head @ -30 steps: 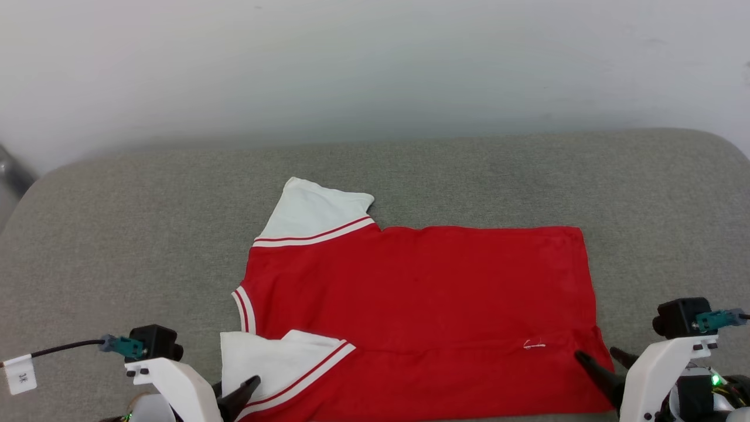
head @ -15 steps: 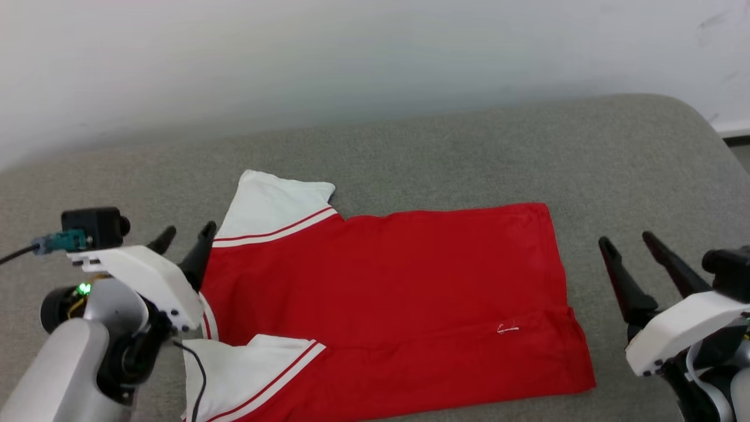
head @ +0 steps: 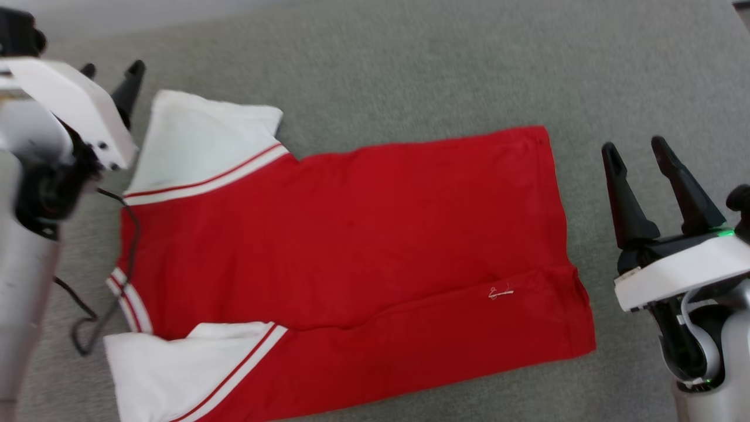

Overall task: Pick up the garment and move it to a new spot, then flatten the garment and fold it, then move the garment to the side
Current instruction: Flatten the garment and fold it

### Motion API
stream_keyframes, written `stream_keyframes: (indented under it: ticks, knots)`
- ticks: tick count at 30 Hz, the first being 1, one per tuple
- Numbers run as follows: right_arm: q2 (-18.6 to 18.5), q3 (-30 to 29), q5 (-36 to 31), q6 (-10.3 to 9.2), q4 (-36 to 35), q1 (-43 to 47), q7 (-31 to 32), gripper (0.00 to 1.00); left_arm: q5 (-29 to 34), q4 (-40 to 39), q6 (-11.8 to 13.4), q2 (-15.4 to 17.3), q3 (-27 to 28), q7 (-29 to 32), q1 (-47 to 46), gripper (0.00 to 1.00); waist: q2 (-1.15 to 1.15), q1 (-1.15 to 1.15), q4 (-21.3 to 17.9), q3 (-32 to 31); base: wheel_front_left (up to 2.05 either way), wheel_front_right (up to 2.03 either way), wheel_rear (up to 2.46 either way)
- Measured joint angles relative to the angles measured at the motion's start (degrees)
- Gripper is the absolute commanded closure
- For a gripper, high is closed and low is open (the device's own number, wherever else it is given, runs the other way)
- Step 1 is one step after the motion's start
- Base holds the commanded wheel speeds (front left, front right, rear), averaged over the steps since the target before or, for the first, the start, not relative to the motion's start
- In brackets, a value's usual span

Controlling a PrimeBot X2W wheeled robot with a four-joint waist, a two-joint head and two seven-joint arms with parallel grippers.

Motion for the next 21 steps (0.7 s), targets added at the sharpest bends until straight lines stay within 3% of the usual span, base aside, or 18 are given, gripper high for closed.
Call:
stream_keyframes:
  ticks: [6, 13, 18, 20, 21]
  knots:
    - [0.87, 1.49, 0.48, 0.00, 1.36, -1.40, -0.86, 0.00, 0.88, 4.33, -2.40, 4.97, -3.45, 13.63, -6.54, 0.00, 0.00, 0.00, -3.22, 5.77, 0.00, 0.00, 0.00]
    - [0.98, 2.75, 1.96, 0.00, 2.79, -2.15, -1.05, 0.00, -1.45, 6.32, -1.87, 8.39, -4.26, 26.69, -9.62, 0.00, 0.00, -0.01, -6.62, 9.94, 0.00, 0.00, 0.00]
    - [1.04, 2.24, 2.09, 0.00, 3.10, -2.57, -0.89, 0.00, -3.52, 4.90, -0.86, 9.38, -3.63, 31.51, -10.05, 0.00, 0.00, -0.01, -7.65, 11.48, 0.00, 0.00, 0.00]
    - [1.10, 2.00, 2.47, 0.01, 3.00, -2.58, -0.86, 0.00, -3.92, 4.17, -0.58, 9.59, -3.58, 32.56, -10.12, 0.75, 0.00, -0.01, -7.71, 11.62, 0.00, 0.00, 0.00]
    - [1.10, 1.85, 2.47, 0.00, 2.97, -2.59, -0.79, 0.00, -4.27, 4.03, -0.31, 9.53, -3.55, 32.90, -10.12, 1.00, 0.00, -0.01, -7.66, 11.59, 0.00, 0.00, 0.00]
